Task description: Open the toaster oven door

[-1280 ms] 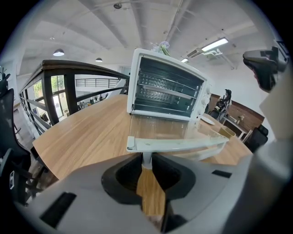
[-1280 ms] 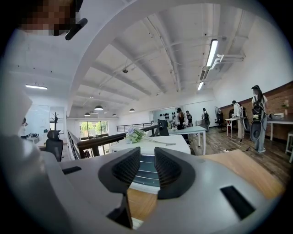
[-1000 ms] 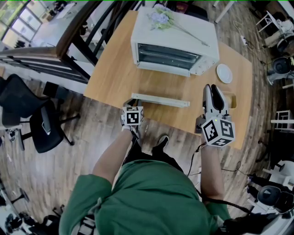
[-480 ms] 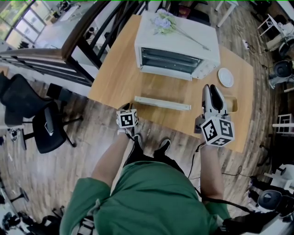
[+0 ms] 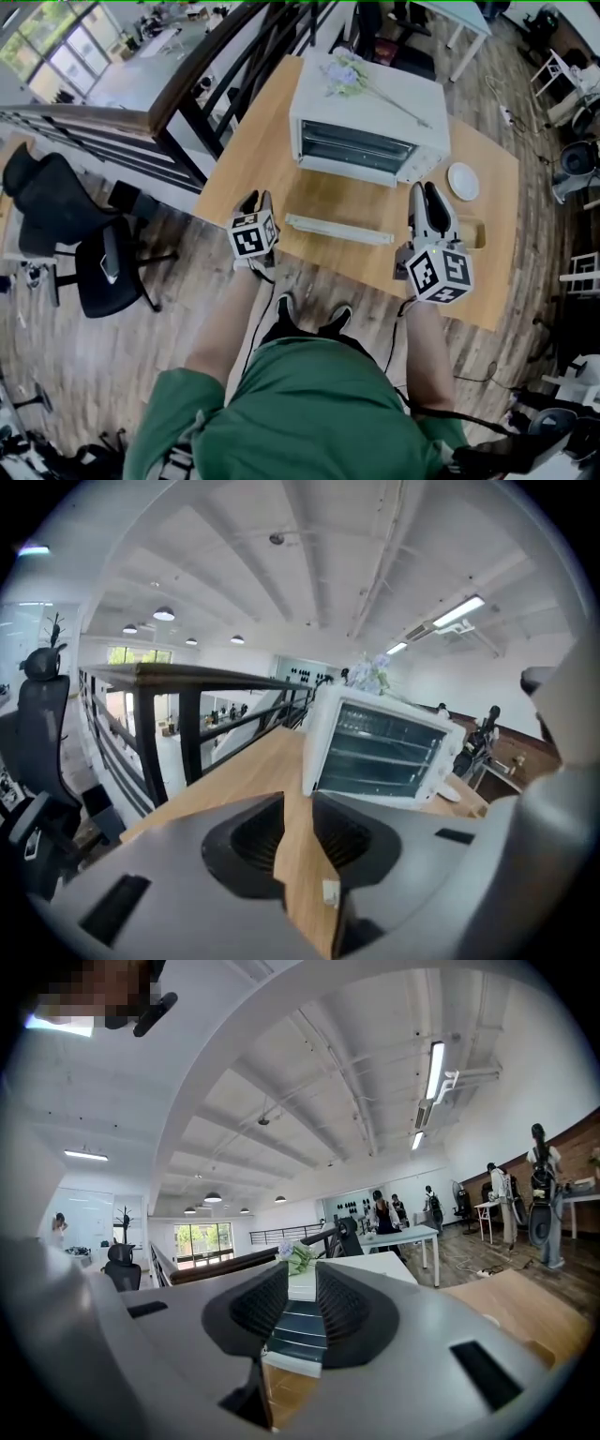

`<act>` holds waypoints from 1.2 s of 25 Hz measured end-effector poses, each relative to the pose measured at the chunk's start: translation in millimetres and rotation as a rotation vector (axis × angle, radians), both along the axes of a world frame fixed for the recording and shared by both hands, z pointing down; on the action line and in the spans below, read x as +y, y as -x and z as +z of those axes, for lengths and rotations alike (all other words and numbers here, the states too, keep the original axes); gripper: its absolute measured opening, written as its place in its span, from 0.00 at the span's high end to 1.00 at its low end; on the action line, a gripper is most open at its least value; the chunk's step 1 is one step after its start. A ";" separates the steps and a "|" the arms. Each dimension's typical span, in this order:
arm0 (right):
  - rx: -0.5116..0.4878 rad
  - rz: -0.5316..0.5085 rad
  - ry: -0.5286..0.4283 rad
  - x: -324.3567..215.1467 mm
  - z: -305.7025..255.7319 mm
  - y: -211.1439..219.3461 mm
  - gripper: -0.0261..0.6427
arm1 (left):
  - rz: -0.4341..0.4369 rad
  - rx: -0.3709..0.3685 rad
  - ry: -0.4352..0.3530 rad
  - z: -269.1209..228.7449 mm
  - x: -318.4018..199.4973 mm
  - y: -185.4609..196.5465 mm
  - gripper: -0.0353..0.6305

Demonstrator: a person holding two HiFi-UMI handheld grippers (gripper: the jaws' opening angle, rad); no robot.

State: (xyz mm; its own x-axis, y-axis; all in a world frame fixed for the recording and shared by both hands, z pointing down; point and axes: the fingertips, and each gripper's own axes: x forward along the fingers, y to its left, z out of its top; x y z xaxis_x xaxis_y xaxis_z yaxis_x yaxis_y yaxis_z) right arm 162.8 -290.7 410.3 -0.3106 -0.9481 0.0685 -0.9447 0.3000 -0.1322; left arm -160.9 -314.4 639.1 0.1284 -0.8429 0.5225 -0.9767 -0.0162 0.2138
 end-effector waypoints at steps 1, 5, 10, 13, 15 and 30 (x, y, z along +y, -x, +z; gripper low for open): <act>-0.002 -0.001 -0.003 0.3 -2.1 0.4 0.80 | 0.020 -0.017 -0.044 -18.0 -3.8 -6.4 0.81; -0.009 -0.006 -0.020 1.3 -10.4 0.6 0.80 | 0.101 -0.055 -0.215 -91.6 -13.4 -38.5 0.77; -0.016 -0.008 -0.052 0.4 -26.1 0.7 0.80 | 0.181 0.012 -0.363 -172.2 -15.8 -73.3 0.71; -0.018 -0.009 -0.069 0.8 -35.2 -0.9 0.80 | 0.224 0.036 -0.428 -209.1 -13.0 -90.6 0.69; -0.017 -0.011 -0.077 -0.3 -39.7 -1.4 0.80 | 0.249 0.042 -0.462 -227.6 -12.0 -100.2 0.68; 0.045 -0.043 -0.153 -3.3 -73.7 -3.4 0.79 | 0.328 -0.021 -0.573 -283.7 -12.2 -133.5 0.67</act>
State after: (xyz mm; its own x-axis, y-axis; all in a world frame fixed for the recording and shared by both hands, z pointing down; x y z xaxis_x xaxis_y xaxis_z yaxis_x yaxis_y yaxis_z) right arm 166.2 -294.0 336.6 -0.3510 -0.9344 -0.0612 -0.9346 0.3536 -0.0395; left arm -27.4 -326.6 355.4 0.4206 -0.9072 0.0082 -0.9056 -0.4193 0.0642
